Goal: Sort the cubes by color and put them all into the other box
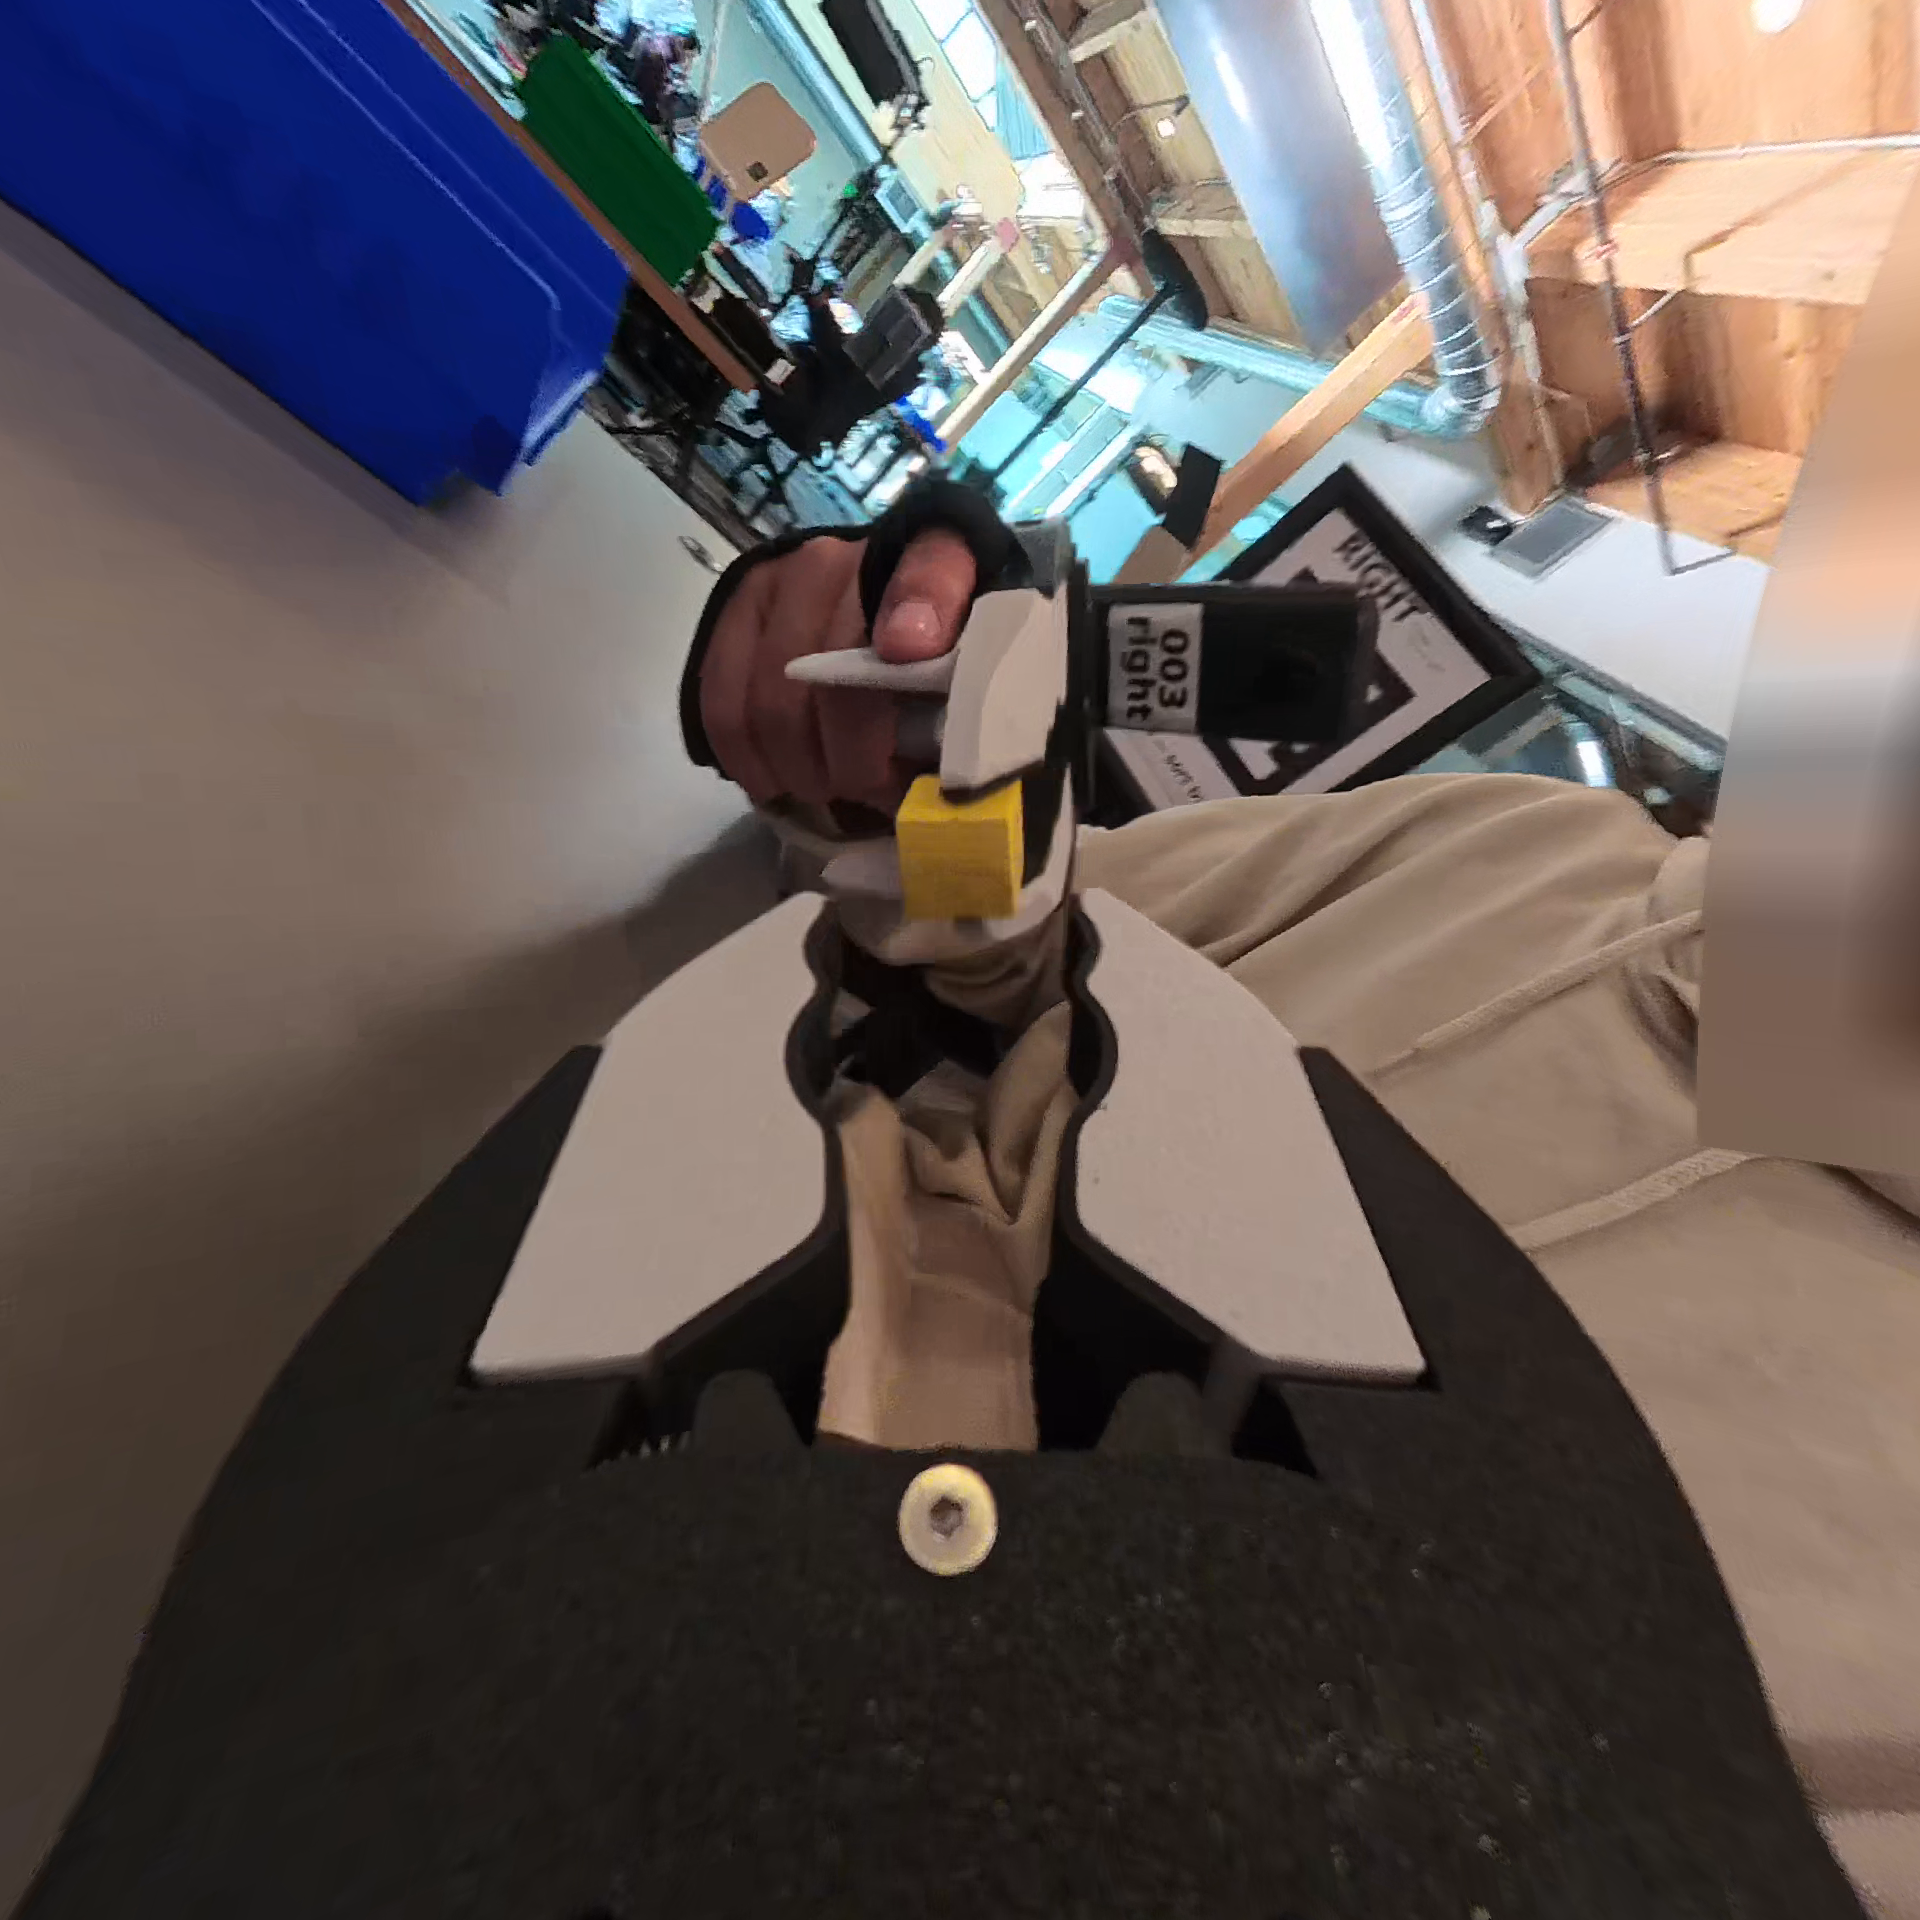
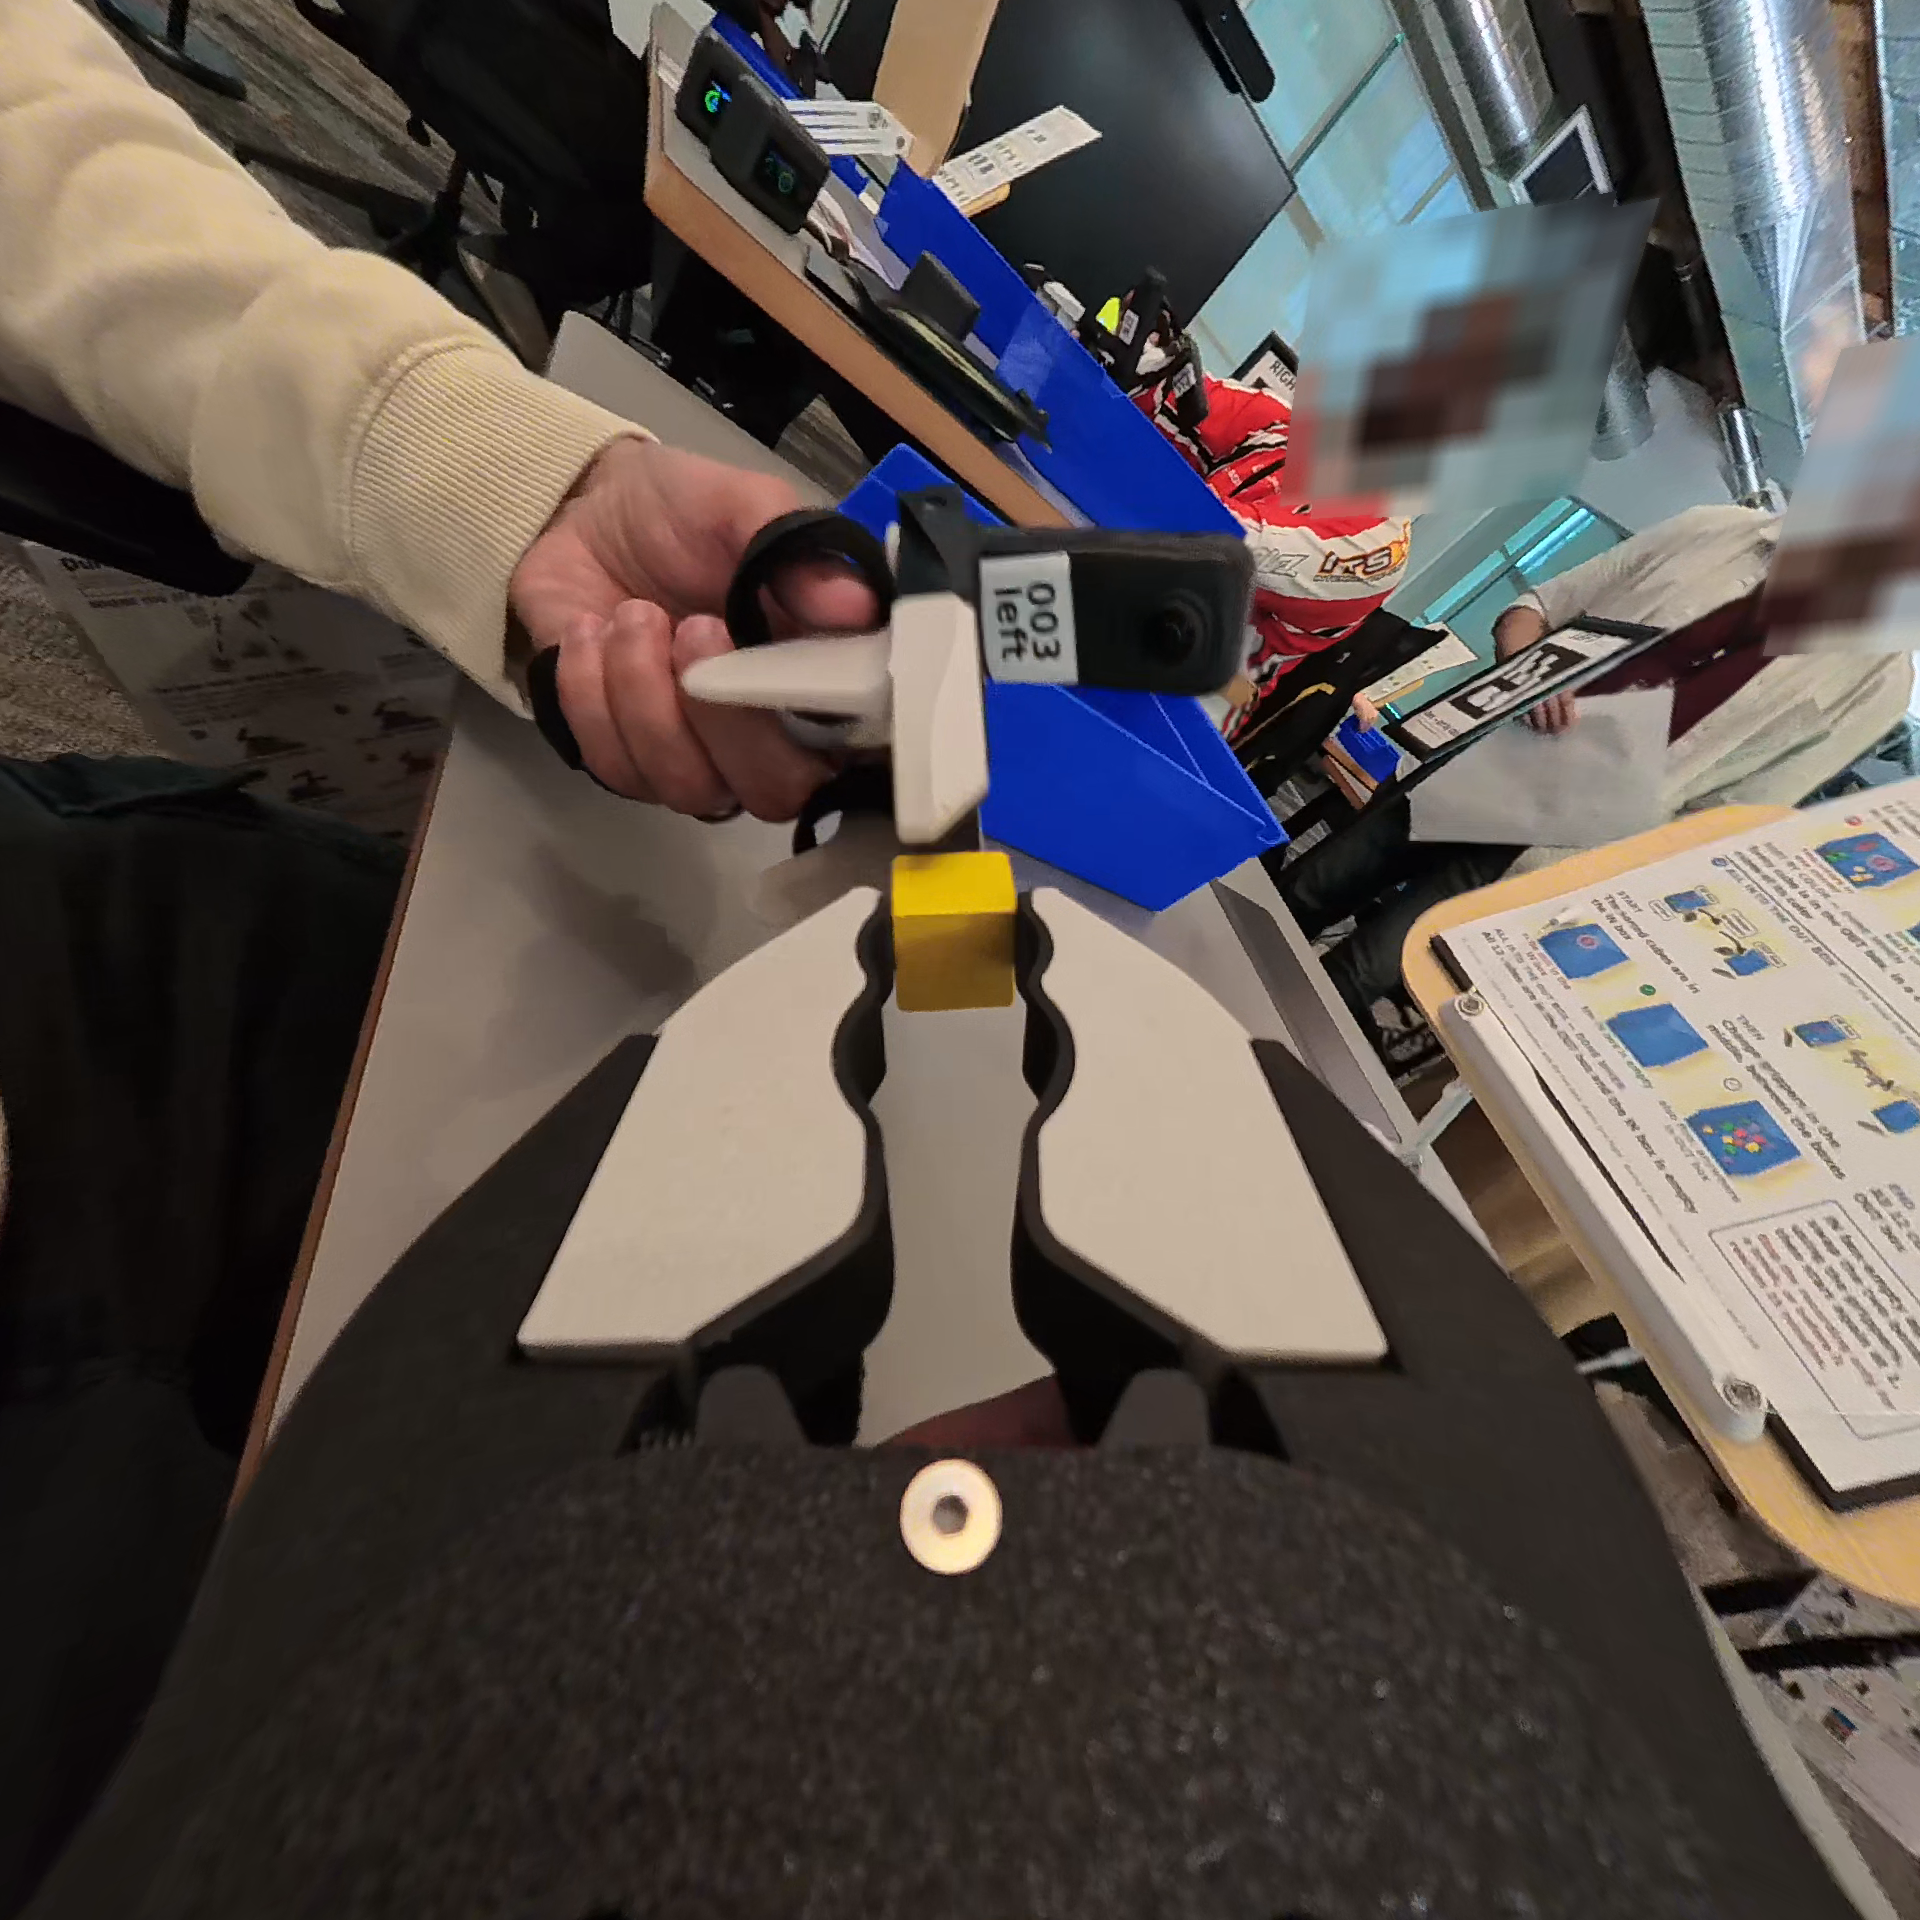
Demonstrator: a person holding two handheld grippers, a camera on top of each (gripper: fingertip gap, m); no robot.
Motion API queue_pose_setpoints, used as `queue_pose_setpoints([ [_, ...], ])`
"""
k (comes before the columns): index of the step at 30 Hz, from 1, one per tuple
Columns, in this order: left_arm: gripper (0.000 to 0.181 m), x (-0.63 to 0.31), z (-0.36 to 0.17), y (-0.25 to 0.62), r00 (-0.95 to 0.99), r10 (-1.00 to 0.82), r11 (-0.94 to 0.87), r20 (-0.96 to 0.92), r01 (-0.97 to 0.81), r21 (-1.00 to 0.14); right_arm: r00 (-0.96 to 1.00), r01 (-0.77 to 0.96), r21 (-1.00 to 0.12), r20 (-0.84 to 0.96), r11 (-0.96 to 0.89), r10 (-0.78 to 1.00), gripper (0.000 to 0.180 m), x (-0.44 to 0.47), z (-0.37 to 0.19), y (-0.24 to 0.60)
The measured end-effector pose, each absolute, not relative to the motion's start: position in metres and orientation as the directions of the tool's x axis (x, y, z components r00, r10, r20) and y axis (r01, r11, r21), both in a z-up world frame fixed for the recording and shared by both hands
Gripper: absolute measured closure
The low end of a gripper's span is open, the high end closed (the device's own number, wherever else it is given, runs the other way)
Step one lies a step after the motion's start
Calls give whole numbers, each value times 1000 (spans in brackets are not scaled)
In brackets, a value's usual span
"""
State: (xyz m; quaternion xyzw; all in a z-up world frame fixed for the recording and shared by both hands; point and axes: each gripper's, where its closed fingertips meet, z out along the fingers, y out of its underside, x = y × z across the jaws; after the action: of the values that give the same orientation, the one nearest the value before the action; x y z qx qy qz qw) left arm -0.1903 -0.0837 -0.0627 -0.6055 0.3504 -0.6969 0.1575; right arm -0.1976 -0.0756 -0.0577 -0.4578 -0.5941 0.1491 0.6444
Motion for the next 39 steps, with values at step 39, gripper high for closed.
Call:
queue_pose_setpoints([
  [39, 125, -245, -115, -37, 426, -853, -417, 301, -211, -884, 622, 783, -58, 40, -619, 782, 146, 185, -180, 69],
])
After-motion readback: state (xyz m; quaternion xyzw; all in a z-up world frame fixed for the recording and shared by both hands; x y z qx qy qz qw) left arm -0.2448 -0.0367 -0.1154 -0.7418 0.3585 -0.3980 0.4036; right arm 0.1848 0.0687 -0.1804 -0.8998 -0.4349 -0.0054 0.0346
